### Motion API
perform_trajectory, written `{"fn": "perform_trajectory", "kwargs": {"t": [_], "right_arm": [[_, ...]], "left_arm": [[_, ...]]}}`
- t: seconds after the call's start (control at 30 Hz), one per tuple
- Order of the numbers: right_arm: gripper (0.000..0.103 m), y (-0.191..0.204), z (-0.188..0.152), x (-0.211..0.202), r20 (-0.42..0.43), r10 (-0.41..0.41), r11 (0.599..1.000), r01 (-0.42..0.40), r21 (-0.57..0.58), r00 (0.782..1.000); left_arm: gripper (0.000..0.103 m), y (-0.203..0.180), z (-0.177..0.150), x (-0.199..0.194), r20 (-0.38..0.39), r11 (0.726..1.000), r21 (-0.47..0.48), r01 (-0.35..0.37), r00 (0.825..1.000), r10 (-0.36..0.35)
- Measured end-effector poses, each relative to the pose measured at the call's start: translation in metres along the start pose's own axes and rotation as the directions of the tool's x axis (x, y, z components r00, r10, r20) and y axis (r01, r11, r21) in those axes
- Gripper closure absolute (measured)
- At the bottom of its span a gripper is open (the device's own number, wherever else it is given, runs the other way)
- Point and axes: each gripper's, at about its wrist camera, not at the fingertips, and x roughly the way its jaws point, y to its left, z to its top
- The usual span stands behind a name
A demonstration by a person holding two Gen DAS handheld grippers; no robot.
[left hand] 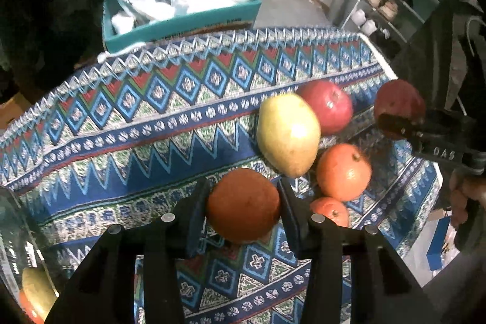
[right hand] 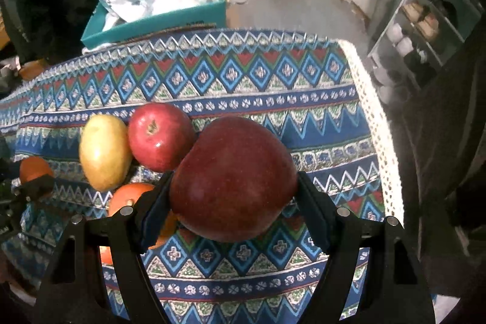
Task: Organize fruits
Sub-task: 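Lift the orange and red apple with both tools toward the glass bowl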
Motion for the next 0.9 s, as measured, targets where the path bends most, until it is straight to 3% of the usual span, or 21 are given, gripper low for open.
{"fn": "perform_trajectory", "kwargs": {"t": [0.47,0.67,0.9], "right_arm": [[0.026,0.02,0.007,-0.069,0.147,0.022,0.999,-0.015,-0.051,0.989],[0.026,0.035,0.012,-0.096,0.208,0.038,0.996,-0.019,-0.092,0.977],[0.026,0.057,0.016,-0.131,0.277,0.082,0.989,-0.043,-0.143,0.957]], "left_arm": [[0.057,0.006,0.005,-0.073,0.14,1.0,-0.018,0.009,0.99,-0.007],[0.057,0.008,0.003,-0.1,0.187,0.999,-0.027,0.036,0.982,-0.03],[0.057,0.008,-0.001,-0.131,0.246,1.0,-0.005,0.01,0.969,-0.008]]}}
